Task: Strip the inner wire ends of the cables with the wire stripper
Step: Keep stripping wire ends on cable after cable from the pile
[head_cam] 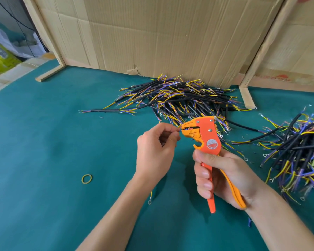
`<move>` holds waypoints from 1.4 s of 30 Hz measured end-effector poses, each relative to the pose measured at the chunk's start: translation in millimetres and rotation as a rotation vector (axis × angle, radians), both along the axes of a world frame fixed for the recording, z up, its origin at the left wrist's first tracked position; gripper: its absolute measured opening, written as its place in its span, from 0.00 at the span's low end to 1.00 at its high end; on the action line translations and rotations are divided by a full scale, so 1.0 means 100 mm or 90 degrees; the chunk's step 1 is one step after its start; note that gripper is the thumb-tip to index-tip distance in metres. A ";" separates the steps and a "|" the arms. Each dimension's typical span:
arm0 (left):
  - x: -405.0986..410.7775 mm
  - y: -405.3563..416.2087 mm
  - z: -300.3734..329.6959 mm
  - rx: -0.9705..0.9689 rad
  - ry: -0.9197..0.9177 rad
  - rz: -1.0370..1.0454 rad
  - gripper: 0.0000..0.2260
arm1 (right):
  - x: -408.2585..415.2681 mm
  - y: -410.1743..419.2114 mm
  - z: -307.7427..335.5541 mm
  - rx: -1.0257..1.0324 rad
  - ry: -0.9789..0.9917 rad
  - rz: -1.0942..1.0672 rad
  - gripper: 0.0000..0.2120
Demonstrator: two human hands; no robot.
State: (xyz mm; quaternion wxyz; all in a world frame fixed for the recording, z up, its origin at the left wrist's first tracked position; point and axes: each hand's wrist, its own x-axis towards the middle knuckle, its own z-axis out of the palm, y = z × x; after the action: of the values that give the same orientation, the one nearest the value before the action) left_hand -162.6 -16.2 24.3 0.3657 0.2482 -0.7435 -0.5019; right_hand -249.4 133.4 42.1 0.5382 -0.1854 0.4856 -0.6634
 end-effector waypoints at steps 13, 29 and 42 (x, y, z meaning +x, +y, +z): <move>-0.01 -0.02 -0.02 0.107 0.066 -0.014 0.11 | -0.05 -0.02 -0.04 -0.059 -0.065 -0.006 0.10; 0.02 0.04 0.00 -0.101 0.033 0.089 0.09 | -0.04 0.03 -0.06 -0.051 -0.039 0.096 0.18; 0.01 0.06 -0.01 -0.192 0.037 0.087 0.08 | -0.03 0.02 -0.06 -0.039 -0.032 0.079 0.11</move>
State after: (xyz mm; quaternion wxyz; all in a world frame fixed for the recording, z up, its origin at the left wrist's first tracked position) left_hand -161.2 -10.4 23.1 0.4535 0.2259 -0.7808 -0.3656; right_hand -252.4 135.5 36.4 0.5841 -0.2150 0.4389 -0.6480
